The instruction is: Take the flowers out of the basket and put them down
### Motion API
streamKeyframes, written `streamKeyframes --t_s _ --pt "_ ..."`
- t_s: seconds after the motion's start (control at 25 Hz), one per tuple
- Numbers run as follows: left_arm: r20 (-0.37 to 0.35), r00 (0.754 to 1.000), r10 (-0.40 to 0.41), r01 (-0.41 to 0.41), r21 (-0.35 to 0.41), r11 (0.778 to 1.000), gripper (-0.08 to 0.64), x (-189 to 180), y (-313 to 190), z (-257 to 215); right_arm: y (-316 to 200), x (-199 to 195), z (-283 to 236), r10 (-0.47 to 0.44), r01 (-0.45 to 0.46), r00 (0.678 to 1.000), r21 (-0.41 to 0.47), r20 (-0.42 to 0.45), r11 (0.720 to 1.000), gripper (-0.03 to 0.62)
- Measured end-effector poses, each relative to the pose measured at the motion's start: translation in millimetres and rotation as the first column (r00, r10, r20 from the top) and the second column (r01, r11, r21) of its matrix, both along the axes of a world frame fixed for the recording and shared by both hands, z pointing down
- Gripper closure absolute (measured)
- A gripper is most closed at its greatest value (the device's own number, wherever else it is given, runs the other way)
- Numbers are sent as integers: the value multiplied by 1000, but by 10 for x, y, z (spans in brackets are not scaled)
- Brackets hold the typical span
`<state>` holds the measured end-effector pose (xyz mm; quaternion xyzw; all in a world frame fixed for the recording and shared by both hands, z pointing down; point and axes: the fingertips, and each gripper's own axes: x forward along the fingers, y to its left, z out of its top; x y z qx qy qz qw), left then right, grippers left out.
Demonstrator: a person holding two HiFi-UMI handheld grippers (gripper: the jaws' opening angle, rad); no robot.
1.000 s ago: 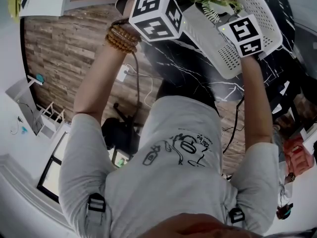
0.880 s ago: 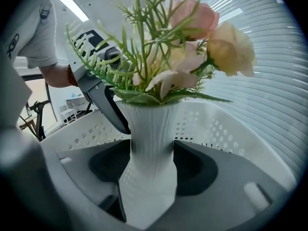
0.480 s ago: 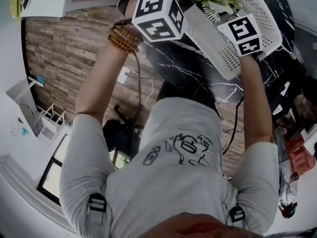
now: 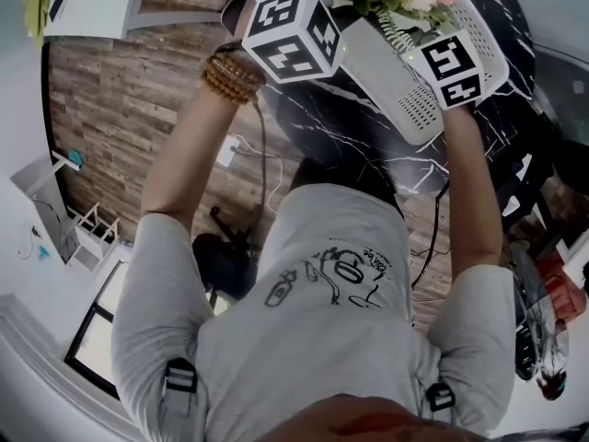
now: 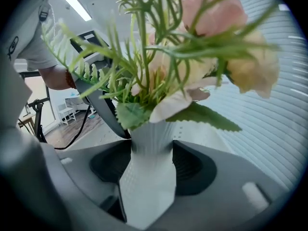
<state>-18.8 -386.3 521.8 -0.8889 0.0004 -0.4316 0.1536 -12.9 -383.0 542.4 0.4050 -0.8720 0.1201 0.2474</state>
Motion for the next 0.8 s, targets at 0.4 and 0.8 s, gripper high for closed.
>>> streamKeyframes --t_s 0.4,0.8 --pt "-45 999 6 -4 43 999 293 62 85 -695 73 70 -700 -7 7 1000 35 -27 999 314" --pt "-88 996 8 0 85 996 293 90 299 -1421 274 98 -1439 -22 26 999 96 -35 995 316"
